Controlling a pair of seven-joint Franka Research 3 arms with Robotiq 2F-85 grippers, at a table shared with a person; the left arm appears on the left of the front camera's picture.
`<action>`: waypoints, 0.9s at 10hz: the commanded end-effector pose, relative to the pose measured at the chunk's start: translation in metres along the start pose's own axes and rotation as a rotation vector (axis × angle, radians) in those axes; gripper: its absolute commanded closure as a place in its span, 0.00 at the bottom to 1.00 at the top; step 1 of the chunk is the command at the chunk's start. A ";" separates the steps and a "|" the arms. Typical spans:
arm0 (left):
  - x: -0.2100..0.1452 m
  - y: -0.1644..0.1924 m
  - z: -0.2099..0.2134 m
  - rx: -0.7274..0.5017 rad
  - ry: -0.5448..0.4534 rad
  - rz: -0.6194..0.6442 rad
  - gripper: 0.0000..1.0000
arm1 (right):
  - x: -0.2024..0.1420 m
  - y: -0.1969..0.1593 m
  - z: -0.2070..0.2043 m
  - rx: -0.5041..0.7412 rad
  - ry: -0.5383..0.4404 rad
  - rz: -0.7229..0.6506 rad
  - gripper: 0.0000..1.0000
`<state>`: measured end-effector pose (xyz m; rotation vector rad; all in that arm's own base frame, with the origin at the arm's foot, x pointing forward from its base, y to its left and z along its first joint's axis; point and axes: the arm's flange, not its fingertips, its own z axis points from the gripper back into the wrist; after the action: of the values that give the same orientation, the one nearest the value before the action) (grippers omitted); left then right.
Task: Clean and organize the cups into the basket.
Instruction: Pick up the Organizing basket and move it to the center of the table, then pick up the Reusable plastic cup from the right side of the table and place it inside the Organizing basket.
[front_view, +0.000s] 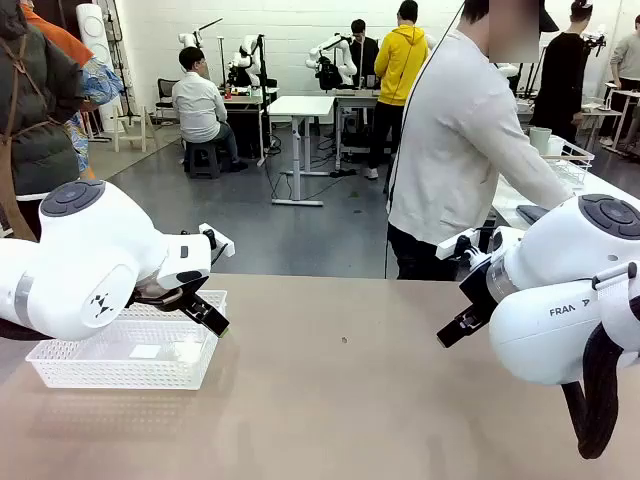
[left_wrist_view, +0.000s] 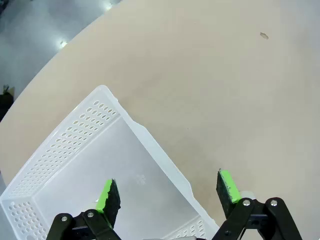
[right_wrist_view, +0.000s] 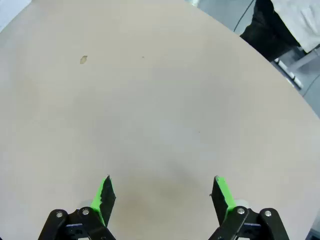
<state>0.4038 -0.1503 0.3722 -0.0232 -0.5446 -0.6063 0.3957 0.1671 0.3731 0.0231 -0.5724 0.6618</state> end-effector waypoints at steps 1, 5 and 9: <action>0.000 0.000 0.000 0.000 0.000 0.000 0.00 | 0.000 0.000 0.000 0.000 0.000 0.000 0.00; 0.000 0.000 0.000 0.000 0.000 0.000 0.00 | 0.000 0.000 0.000 0.000 0.000 0.000 0.00; 0.000 0.000 0.000 0.000 0.000 0.000 0.00 | 0.000 0.000 0.000 0.000 0.000 0.000 0.00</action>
<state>0.4038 -0.1504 0.3722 -0.0234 -0.5446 -0.6064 0.3957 0.1670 0.3731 0.0228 -0.5724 0.6617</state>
